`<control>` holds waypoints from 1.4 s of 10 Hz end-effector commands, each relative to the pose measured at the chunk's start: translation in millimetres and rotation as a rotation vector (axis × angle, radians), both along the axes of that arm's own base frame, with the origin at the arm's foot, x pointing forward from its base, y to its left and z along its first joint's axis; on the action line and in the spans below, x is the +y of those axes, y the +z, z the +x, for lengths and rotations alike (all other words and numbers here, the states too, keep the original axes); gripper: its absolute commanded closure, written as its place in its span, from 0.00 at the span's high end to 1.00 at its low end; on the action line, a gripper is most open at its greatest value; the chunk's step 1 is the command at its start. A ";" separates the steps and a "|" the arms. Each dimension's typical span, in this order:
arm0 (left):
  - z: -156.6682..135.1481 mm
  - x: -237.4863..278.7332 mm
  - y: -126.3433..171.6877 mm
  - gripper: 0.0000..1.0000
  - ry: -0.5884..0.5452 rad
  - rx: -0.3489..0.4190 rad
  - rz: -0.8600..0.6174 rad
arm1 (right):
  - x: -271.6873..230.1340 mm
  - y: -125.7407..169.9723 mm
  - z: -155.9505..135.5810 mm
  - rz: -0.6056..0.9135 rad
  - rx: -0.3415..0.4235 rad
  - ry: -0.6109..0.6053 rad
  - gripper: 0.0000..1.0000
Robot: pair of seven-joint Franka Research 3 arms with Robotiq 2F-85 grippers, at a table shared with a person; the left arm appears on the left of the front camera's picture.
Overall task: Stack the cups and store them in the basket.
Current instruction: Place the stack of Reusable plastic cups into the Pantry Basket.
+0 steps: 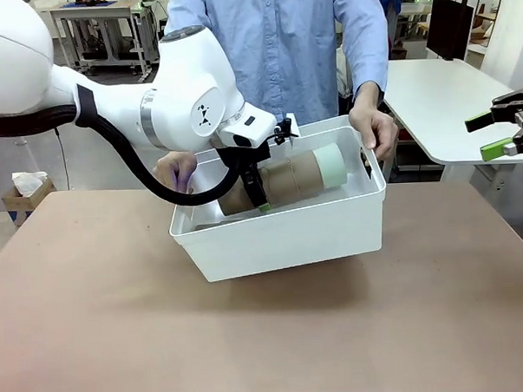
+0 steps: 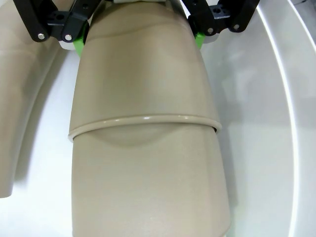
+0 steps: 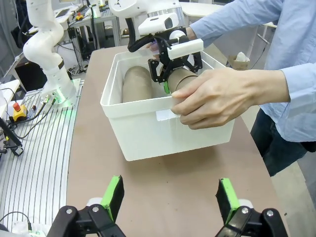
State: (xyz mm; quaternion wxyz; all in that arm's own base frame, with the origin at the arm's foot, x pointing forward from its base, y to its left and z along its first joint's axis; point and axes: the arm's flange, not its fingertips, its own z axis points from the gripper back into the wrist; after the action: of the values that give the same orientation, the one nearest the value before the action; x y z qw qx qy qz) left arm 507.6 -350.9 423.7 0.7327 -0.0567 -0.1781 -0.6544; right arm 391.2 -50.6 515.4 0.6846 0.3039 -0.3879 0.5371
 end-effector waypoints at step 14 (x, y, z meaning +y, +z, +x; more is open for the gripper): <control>-52.3 247.5 190.7 1.00 -0.063 0.009 -0.454 | 1.4 2.4 1.3 0.013 0.000 -0.020 1.00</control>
State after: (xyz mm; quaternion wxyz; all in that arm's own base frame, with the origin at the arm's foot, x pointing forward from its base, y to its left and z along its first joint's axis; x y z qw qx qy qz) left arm 468.1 -124.5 626.2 0.6908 -0.2182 -0.2992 -0.6210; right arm 391.1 -50.8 515.3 0.6849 0.3038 -0.3878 0.5369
